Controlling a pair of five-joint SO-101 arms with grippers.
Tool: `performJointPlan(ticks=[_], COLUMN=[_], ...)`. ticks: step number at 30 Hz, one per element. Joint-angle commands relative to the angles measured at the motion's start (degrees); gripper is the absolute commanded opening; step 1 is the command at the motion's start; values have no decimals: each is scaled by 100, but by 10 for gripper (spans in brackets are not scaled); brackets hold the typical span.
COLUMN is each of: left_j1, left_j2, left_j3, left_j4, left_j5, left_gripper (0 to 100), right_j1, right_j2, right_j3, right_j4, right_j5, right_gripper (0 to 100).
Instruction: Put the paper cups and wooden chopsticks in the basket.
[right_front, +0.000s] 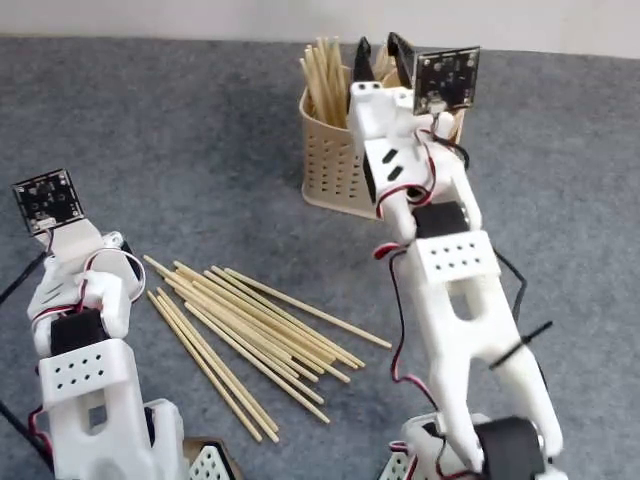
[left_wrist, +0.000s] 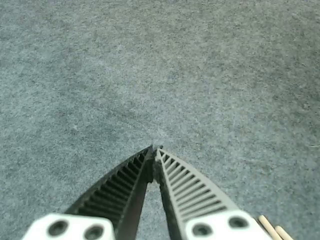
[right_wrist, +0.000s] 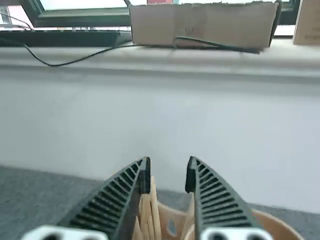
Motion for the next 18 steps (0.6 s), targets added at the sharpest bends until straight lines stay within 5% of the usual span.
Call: performJointPlan(ticks=[1, 10, 18], left_j1=[-48, -57, -40], left_j2=[-84, -84, -84], left_j3=[-66, -66, -66], left_j4=[-114, -114, -114], left_j5=[26, 26, 26], left_gripper=[32, 32, 32], right_j1=[-374, -1015, -1930], right_j2=[-664, -708, -699], right_j3=[-593, -1033, -347], right_j4=[892, 2826, 4681], right_j5=[-9, 9, 1073], right_gripper=[127, 127, 127])
